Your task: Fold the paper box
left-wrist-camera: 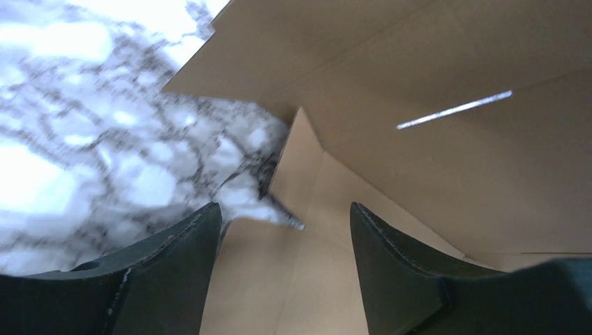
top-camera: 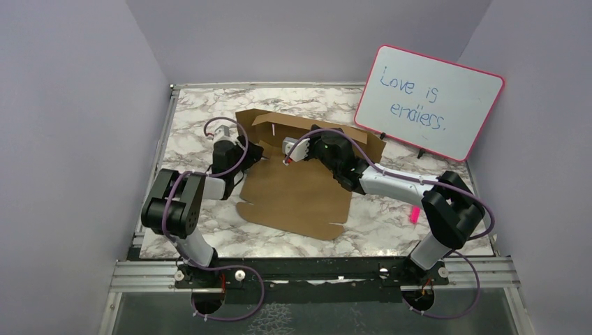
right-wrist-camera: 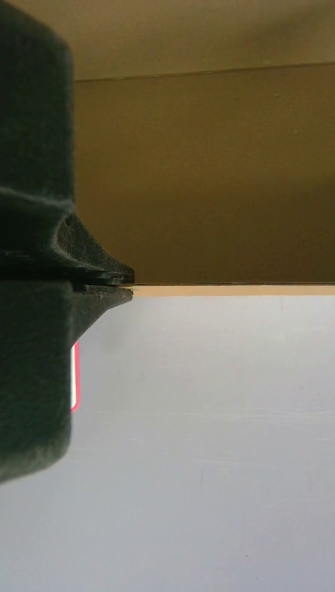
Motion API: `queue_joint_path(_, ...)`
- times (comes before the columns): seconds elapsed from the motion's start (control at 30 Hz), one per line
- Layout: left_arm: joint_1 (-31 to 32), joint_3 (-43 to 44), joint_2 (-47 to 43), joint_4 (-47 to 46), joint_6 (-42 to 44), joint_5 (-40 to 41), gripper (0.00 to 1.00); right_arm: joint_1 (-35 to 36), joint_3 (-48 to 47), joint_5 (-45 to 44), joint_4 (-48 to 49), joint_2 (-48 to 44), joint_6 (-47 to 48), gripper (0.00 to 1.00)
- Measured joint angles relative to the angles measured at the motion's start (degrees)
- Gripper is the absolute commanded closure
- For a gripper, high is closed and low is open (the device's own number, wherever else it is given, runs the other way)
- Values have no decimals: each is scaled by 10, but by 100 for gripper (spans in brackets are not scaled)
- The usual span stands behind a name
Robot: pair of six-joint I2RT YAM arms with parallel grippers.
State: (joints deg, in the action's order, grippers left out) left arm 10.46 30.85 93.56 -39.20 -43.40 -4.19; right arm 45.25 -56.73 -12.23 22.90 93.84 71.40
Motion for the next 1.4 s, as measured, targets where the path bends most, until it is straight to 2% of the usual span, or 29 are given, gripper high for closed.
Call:
queue_joint_path(0.3,0,78,92,-71,33,-29,43,-1,-2,3,-2,0,-4,99)
queue_joint_path(0.47,1,88,108,-85,37,-56,47,-3,-4,7,-5,0,-7,99)
queue_joint_path(0.63,11,78,108,-110,35,-68,47,-3,-4,7,-5,0,-9,99)
queue_joint_path(0.97,78,62,109,-128,34,-78,47,-3,-5,8,-7,0,-9,99)
queue_joint_path(1.17,82,57,111,-146,35,-78,40,-4,-10,8,-13,2,-9,99)
queue_joint_path(1.4,74,7,26,-147,35,-77,38,-4,-10,11,-14,2,-9,99)
